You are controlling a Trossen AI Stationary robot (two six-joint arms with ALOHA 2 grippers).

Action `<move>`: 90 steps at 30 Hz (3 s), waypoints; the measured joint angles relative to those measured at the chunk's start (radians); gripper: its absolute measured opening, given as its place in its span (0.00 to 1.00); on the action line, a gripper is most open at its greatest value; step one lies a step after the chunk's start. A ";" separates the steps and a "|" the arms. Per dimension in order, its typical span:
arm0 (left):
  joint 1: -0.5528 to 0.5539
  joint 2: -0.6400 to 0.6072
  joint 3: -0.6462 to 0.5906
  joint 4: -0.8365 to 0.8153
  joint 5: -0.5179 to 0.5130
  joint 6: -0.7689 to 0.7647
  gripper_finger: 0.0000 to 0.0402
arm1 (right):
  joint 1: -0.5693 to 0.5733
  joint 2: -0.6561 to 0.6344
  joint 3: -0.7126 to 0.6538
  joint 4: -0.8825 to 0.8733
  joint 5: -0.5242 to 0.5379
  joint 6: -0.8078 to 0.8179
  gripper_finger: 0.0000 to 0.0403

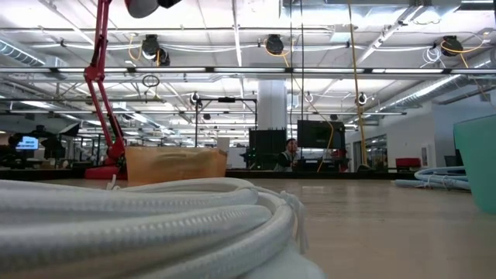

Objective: Pick & Place USB Port
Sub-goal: Put the light brown charger cable into the green bin, then put the white wire cable into the orange bin

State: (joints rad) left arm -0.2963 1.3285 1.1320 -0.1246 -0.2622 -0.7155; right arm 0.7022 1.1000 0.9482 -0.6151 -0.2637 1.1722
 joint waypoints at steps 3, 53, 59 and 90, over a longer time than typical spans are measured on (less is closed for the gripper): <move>0.011 0.000 0.000 -0.016 0.020 0.000 0.20 | 0.037 0.089 0.000 0.020 -0.024 -0.005 0.00; -0.353 0.007 -0.143 -0.753 0.476 -0.915 0.20 | -0.233 0.050 0.000 0.129 0.342 -0.344 0.42; -0.564 0.008 -0.186 -0.581 0.304 -1.400 0.20 | -0.339 -0.001 0.000 0.149 0.347 -0.394 0.42; -0.477 0.354 -0.181 -0.386 0.405 -1.684 0.21 | -0.339 -0.015 0.000 0.294 0.075 -0.660 0.42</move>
State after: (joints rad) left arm -0.7734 1.6821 0.9508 -0.5109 0.1427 -2.3996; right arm 0.3630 1.0847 0.9485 -0.3210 -0.1887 0.5121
